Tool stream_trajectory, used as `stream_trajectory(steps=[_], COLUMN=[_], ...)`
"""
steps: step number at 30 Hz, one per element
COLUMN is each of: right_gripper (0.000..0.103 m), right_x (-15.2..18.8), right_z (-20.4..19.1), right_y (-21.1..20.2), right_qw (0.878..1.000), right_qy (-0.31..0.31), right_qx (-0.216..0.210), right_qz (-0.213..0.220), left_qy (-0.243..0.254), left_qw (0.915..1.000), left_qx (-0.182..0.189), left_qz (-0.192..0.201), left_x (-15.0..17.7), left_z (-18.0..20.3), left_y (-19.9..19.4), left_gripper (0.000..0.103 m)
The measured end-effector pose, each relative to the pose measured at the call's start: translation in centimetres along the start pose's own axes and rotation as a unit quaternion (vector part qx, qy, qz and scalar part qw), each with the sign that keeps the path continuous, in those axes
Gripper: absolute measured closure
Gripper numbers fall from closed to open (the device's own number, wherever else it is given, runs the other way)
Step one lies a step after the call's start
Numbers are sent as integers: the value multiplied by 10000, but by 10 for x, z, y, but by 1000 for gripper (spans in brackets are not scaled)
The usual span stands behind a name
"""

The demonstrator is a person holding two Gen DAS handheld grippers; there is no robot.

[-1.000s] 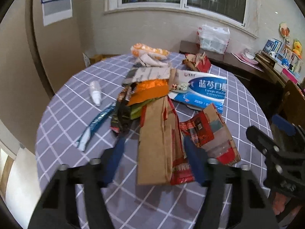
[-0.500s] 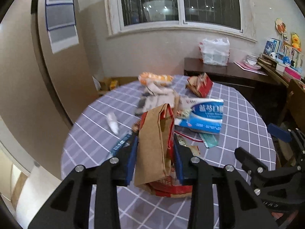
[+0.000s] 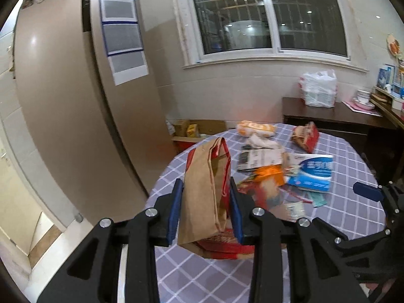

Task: Collect trash
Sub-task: 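Lift the brown paper bag with the left tool while the right tool grasps the clear wrapper, then carry the paper bag and clear wrapper with both tools over the blue bin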

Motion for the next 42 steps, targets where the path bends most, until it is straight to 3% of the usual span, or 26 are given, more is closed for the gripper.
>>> stream_trajectory(steps=[11, 15, 18, 24, 28, 29, 30, 31, 32, 42], right_gripper=[6, 6, 8, 39, 54, 71, 82, 83, 91, 96], right_x=[3, 6, 18, 14, 12, 11, 10, 12, 12, 9], right_z=[-26, -27, -23, -25, -26, -26, -30, -32, -33, -43], right_y=[67, 91, 109, 104, 100, 98, 97, 97, 96, 82], right_qw=[9965, 9947, 9891, 9896, 9899, 9901, 9897, 9880, 9878, 9884], right_qy=[-261, -309, -183, -299, -276, -264, -201, -71, -62, -23], right_qx=[-216, -29, -40, -90, -63, -96, -266, -395, -422, -537], right_qz=[-761, -985, -1464, -1405, -1390, -1379, -1395, -1489, -1499, -1423], left_qy=[-530, -719, -811, -934, -997, -1000, -1007, -1022, -1033, -1125], left_qw=[9966, 9938, 9926, 9908, 9903, 9903, 9903, 9902, 9901, 9889], left_qx=[-477, -607, -621, -611, -577, -571, -568, -573, -576, -661], left_qz=[-409, -584, -656, -763, -775, -773, -770, -764, -760, -708], left_x=[34, 46, 54, 64, 68, 69, 70, 71, 71, 76], left_z=[-80, -104, -115, -125, -127, -127, -128, -129, -129, -140], left_y=[23, 33, 37, 45, 45, 44, 43, 42, 41, 28], left_gripper=[69, 69, 69, 69, 69, 69, 69, 69, 69, 69])
Point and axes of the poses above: each gripper's, at about its wrist camera, not at the fingertips, and y roughly the way its jaws point, z to its right, x to its underside, the point moved 10 cm from there along y, roughly the way its jaws point, and after that the axes turned 5 degrees about -y, right-handed, at the moved point
